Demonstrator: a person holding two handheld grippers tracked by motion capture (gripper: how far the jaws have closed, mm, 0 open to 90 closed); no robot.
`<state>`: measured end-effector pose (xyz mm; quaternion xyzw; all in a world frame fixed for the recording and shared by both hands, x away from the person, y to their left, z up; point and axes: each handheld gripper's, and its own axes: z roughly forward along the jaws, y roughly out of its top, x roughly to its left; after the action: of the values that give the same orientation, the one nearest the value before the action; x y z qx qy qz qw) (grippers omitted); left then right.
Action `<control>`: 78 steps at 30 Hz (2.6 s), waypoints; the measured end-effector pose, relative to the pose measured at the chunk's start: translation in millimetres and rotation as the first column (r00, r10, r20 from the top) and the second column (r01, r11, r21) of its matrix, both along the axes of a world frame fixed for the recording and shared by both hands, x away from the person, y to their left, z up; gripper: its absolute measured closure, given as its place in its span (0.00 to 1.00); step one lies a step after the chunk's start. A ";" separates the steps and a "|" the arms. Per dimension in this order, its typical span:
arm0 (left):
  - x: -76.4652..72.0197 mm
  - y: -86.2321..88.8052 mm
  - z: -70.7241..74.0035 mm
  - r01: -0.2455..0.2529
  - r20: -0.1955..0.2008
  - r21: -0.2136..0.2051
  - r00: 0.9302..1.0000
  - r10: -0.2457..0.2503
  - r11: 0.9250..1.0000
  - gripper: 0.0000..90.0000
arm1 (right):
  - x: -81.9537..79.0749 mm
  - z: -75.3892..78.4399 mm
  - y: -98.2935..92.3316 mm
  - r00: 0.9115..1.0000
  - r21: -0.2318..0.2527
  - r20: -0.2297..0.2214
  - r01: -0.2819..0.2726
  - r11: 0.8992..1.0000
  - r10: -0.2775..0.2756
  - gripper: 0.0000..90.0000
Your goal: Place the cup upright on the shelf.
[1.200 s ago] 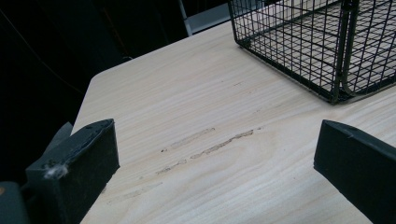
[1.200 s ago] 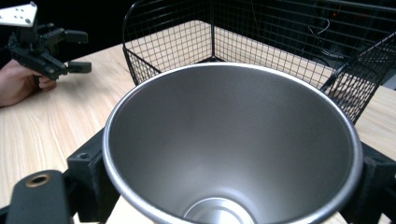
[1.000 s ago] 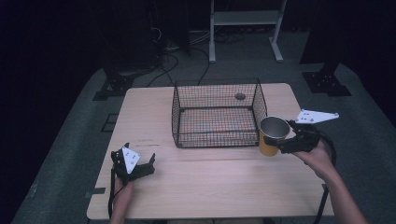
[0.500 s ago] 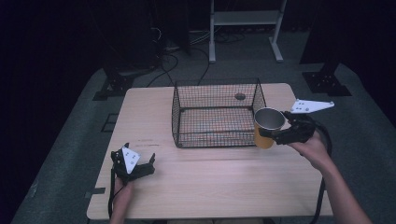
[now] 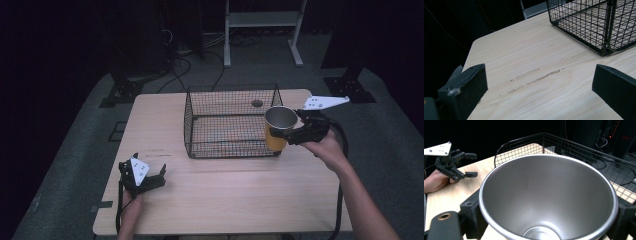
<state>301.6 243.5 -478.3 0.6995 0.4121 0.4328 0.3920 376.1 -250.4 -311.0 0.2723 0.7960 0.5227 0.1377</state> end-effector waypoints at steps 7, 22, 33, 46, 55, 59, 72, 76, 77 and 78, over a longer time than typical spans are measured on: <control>-0.1 0.3 0.2 0.003 0.000 -0.001 1.000 -0.003 1.000 0.00 | 15.6 5.9 20.5 1.000 -0.013 -0.006 -0.028 1.000 0.027 0.13; 0.0 0.7 0.1 0.004 0.000 -0.007 1.000 -0.004 1.000 0.00 | 50.5 18.5 55.3 0.997 -0.051 -0.027 -0.072 0.996 0.070 0.13; 0.3 1.3 0.4 0.003 0.000 -0.011 1.000 -0.003 1.000 0.00 | 68.7 19.4 75.4 0.994 -0.056 -0.048 -0.105 0.993 0.103 0.13; 0.2 1.3 0.5 0.003 -0.002 -0.011 1.000 -0.003 1.000 0.00 | 89.3 5.2 94.4 0.990 -0.059 -0.083 -0.117 0.991 0.112 0.13; 0.0 1.3 0.4 0.005 -0.002 -0.012 1.000 -0.005 1.000 0.00 | 103.9 -3.9 103.9 0.990 -0.056 -0.099 -0.110 0.992 0.105 0.13; 0.1 1.4 0.4 0.005 -0.001 -0.014 1.000 -0.005 1.000 0.00 | 109.0 -7.5 105.5 0.990 -0.050 -0.104 -0.101 0.994 0.095 0.13; 0.1 1.9 0.4 0.007 -0.001 -0.017 1.000 -0.007 1.000 0.00 | 127.5 -36.7 115.5 0.989 -0.089 -0.140 -0.058 0.994 0.045 0.13; 0.1 1.9 0.4 0.008 -0.001 -0.016 1.000 -0.008 1.000 0.00 | 131.0 -48.2 114.0 0.988 -0.098 -0.152 -0.034 0.995 0.019 0.13; 0.1 1.9 0.4 0.008 -0.001 -0.017 1.000 -0.008 1.000 0.00 | 132.0 -51.0 113.5 0.988 -0.102 -0.153 -0.027 0.994 0.011 0.13; 0.1 2.0 0.4 0.008 -0.002 -0.016 1.000 -0.008 1.000 0.00 | 133.0 -52.9 113.2 0.987 -0.112 -0.163 -0.026 0.993 0.007 0.13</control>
<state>301.7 245.5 -477.8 0.6983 0.4131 0.4274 0.3989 509.0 -137.2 -363.9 0.2992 0.8353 0.4536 0.0832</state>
